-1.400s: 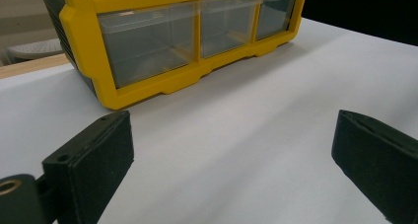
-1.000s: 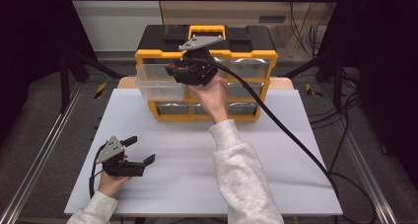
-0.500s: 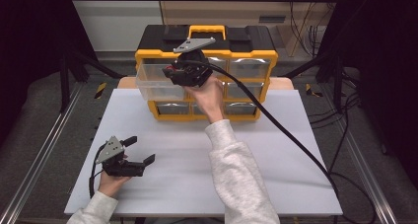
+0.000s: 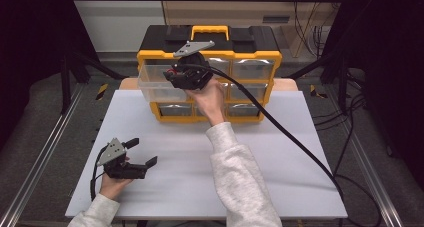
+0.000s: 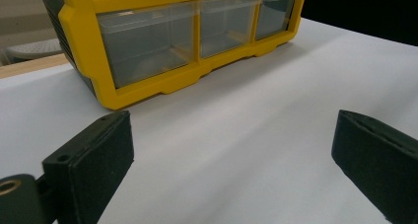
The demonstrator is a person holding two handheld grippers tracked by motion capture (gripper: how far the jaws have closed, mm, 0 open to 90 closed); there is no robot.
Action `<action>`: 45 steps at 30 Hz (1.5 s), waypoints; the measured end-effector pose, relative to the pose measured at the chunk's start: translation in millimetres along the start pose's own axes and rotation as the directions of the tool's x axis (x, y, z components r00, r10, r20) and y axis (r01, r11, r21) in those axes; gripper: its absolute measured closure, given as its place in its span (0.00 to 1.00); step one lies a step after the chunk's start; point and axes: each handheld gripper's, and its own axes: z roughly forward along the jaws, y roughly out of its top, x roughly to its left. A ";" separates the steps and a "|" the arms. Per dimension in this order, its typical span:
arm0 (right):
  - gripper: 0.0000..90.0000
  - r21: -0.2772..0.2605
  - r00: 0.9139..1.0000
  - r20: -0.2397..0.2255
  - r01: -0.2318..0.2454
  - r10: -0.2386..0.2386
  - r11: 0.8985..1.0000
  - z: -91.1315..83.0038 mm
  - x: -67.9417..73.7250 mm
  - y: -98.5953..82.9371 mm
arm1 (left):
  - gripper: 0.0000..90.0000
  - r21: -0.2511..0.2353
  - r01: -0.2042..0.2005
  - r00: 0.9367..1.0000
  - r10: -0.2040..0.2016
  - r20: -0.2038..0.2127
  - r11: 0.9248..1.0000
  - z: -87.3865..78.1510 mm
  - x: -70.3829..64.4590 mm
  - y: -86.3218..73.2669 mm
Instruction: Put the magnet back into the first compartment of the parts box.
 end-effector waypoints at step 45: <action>0.03 -0.130 0.998 0.063 0.011 -0.003 0.991 -59.6 35.0 -3.6 | 0.02 -0.003 0.004 1.000 -0.004 0.001 1.000 -0.4 -0.1 0.3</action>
